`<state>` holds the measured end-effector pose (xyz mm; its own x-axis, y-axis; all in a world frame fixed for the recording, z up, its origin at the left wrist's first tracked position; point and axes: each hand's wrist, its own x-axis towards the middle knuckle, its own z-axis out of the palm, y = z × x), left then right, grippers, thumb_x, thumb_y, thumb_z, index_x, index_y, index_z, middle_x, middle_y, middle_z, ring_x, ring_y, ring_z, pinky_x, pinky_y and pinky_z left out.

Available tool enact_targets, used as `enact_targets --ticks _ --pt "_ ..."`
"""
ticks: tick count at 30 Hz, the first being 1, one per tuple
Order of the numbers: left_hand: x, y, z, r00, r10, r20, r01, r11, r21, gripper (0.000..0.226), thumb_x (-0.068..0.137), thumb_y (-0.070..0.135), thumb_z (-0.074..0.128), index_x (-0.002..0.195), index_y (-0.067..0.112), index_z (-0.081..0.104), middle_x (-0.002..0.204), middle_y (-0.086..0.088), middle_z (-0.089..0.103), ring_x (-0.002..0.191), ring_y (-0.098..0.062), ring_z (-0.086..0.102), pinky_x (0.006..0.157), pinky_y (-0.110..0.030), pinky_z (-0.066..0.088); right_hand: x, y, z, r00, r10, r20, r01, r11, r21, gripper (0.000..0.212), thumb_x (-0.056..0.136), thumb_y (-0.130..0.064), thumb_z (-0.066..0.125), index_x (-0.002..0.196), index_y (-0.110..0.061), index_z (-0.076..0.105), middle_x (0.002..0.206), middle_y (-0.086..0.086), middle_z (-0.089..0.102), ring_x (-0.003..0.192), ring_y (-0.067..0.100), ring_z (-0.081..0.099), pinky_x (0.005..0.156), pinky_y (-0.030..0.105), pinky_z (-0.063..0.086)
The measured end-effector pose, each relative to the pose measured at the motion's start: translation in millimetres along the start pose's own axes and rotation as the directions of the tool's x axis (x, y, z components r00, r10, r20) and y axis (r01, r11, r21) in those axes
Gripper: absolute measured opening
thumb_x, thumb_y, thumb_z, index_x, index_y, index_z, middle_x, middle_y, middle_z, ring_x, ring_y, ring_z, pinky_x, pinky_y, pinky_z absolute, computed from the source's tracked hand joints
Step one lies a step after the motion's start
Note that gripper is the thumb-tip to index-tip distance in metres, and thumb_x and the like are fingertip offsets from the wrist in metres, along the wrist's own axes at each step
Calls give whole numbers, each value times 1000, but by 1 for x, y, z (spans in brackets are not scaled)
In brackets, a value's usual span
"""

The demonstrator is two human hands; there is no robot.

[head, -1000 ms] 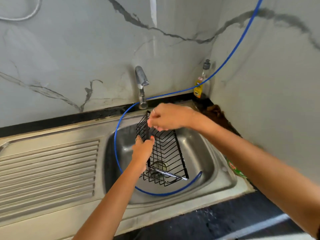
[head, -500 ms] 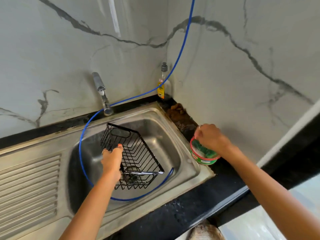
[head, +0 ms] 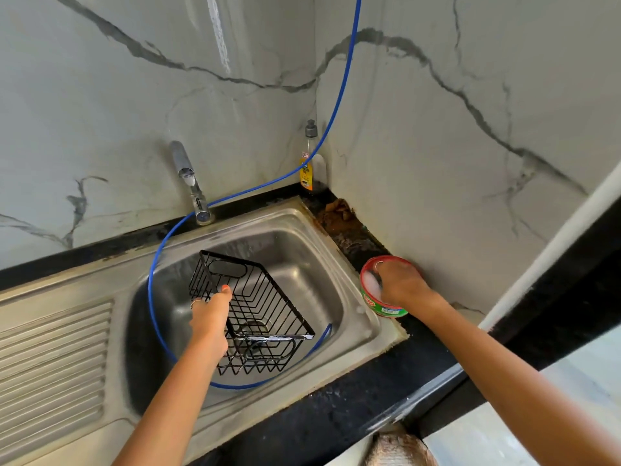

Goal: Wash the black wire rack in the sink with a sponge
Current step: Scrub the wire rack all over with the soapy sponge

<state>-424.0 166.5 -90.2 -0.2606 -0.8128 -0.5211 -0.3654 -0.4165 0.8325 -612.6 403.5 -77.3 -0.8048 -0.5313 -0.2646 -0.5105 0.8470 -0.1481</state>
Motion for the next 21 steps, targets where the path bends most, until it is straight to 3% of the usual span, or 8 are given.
enact_targets --ticks 4,9,13,18,21 --pt "-5 2 2 1000 8 5 -8 1000 3 64 94 30 58 147 9 30 152 -13 33 136 -34 34 109 -49 30 -3 1 -8 1000 -11 15 10 1000 26 46 93 -32 54 135 -16 45 135 10 51 123 30 50 98 36 43" --pt "-9 5 2 1000 20 10 -20 1000 12 63 95 30 58 147 8 31 152 -12 34 136 -34 34 109 -49 30 -2 3 -20 1000 3 -16 0 989 151 37 89 -18 60 125 -15 50 120 14 57 105 33 59 79 37 52" --pt "-11 7 1 1000 22 6 -22 1000 5 63 94 30 58 147 8 30 152 -13 33 137 -34 33 109 -49 30 -1 3 -25 999 32 -39 -28 994 101 32 86 -9 59 117 -10 55 113 15 59 97 32 60 71 33 47" --pt "-10 7 -1 999 33 28 -32 999 -16 63 94 29 58 146 7 31 152 -13 34 137 -34 33 110 -49 29 1 2 -10 998 23 57 -23 1000 -6 42 92 -22 55 132 -9 51 127 11 56 114 28 55 89 32 45" --pt "-11 6 -3 999 28 26 -27 1000 -16 63 94 29 58 146 7 31 151 -13 34 135 -34 34 110 -49 30 2 2 3 999 -9 31 10 999 -44 42 93 -24 53 132 -8 50 131 10 56 117 26 54 95 31 44"
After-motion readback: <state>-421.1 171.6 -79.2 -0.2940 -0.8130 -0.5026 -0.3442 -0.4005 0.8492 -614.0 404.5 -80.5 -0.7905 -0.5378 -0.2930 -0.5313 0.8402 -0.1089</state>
